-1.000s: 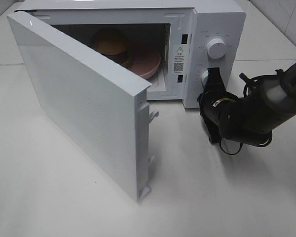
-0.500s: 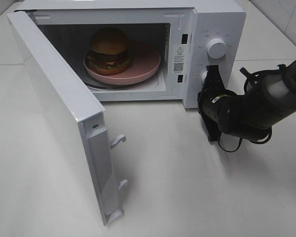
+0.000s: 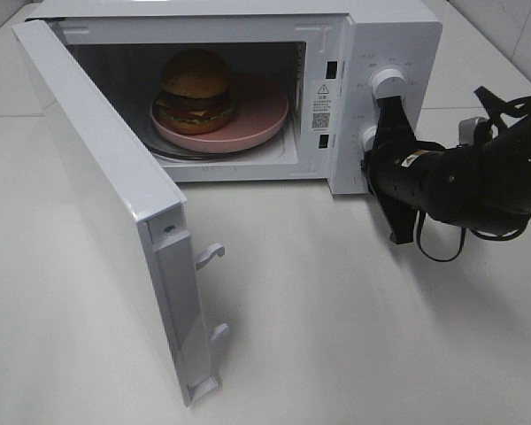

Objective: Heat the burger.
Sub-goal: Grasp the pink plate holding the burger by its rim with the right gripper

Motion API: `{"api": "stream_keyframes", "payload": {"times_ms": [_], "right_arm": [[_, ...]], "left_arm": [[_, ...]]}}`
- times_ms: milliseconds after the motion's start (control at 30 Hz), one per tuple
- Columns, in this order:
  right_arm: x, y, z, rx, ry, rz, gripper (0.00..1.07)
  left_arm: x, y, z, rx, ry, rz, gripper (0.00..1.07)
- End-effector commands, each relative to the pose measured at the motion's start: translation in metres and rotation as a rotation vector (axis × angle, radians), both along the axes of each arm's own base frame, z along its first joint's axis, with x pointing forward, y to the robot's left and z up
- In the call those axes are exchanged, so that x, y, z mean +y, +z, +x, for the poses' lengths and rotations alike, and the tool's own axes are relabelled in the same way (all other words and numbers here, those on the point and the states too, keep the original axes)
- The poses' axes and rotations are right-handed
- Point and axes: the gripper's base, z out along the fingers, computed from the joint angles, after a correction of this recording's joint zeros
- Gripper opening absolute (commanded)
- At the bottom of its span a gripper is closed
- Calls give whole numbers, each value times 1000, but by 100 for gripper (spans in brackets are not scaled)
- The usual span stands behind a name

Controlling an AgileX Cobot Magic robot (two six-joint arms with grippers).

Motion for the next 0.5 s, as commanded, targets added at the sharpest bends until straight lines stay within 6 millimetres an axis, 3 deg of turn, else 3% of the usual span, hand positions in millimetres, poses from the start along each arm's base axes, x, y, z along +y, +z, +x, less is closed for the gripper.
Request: {"api": "stream_keyframes", "payload": {"times_ms": [33, 500], "right_arm": [[3, 17, 1, -66, 83, -55, 2], [6, 50, -23, 33, 420, -334, 3]], "left_arm": [[0, 0, -2, -12, 3, -7, 100], [0, 0, -2, -12, 3, -7, 100]]}}
